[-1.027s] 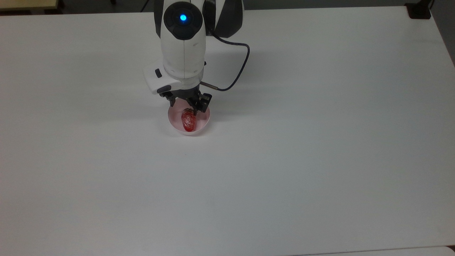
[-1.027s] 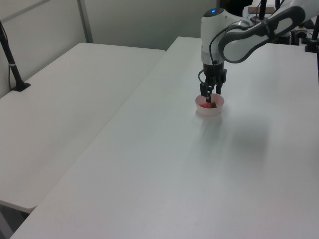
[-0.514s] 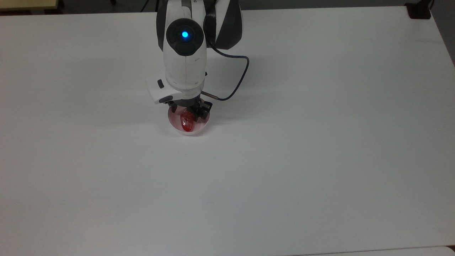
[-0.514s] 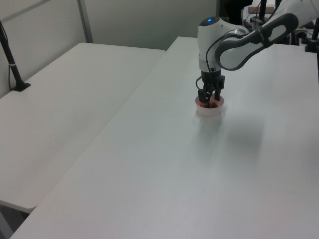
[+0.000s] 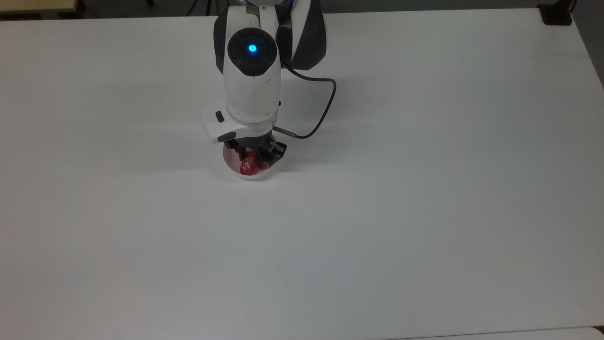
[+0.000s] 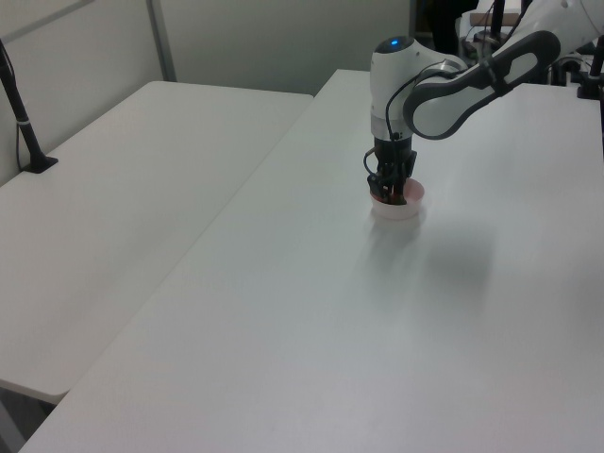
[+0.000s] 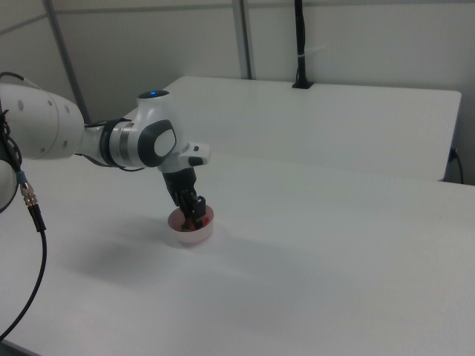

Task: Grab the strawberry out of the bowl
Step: 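Close the gripper on the red strawberry inside the bowl, then lift the strawberry out of the bowl and carry it away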

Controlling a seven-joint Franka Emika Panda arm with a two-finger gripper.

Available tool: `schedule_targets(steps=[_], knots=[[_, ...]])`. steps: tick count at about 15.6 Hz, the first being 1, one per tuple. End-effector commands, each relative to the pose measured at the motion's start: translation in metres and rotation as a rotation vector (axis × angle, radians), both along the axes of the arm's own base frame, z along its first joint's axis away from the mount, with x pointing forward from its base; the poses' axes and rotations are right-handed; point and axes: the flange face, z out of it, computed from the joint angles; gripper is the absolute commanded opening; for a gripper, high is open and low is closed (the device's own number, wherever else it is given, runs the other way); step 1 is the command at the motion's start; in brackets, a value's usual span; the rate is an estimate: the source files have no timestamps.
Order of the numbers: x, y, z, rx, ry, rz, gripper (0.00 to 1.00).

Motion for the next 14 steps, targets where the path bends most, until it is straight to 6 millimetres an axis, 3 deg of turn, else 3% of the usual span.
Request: schedule_targets(steps=[1,4,11,14], knots=[[0.002,0.002,0.003,-0.01,-0.016,0.004,0.25],[0.002,0.001,0.014,-0.01,-0.027,0.003,0.25],[-0.011,0.003,0.079,-0.002,-0.05,0.036,0.25],[-0.026,-0.001,0.101,-0.011,-0.005,0.119,0.25]])
